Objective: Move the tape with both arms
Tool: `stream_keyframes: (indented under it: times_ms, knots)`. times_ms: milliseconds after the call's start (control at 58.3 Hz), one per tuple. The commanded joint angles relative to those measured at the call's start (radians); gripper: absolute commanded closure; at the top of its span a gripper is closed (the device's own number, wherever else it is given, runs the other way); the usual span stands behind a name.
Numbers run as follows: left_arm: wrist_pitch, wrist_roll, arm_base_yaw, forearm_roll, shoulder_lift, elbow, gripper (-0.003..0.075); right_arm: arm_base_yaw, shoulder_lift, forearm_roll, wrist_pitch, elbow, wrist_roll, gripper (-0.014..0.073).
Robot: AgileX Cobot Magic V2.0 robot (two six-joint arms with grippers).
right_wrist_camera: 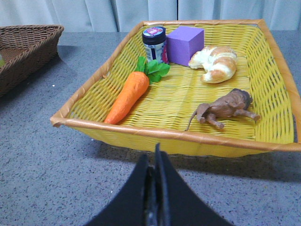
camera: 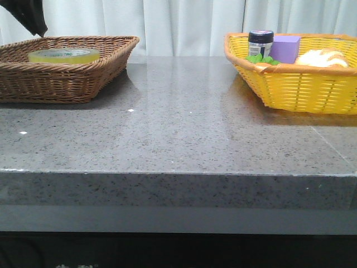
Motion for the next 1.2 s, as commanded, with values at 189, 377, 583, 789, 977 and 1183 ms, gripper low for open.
stream_keyframes:
  times_ms: [189, 377, 583, 789, 977, 1183]
  knots:
    - [-0.258, -0.006, 0.002, 0.001, -0.329, 0.256, 0.074, -0.005, 0.008, -0.004, -0.088, -0.024, -0.009, 0.0662]
    - [-0.46, -0.006, 0.002, 0.001, -0.572, 0.564, 0.074, -0.005, 0.008, -0.004, -0.096, -0.024, -0.009, 0.0662]
    - [-0.625, -0.006, 0.002, -0.003, -0.824, 0.9, 0.074, -0.005, 0.008, -0.004, -0.098, -0.024, -0.009, 0.0662]
    - [-0.767, -0.006, 0.002, -0.024, -1.073, 1.179, 0.074, -0.005, 0.008, -0.004, -0.095, -0.024, -0.009, 0.0662]
    - [-0.795, -0.006, 0.002, -0.042, -1.292, 1.356, 0.074, -0.005, 0.008, -0.004, -0.095, -0.024, -0.009, 0.0662]
    - [-0.795, -0.006, 0.002, -0.042, -1.487, 1.462, 0.074, -0.005, 0.008, -0.004, -0.095, -0.024, -0.009, 0.0662]
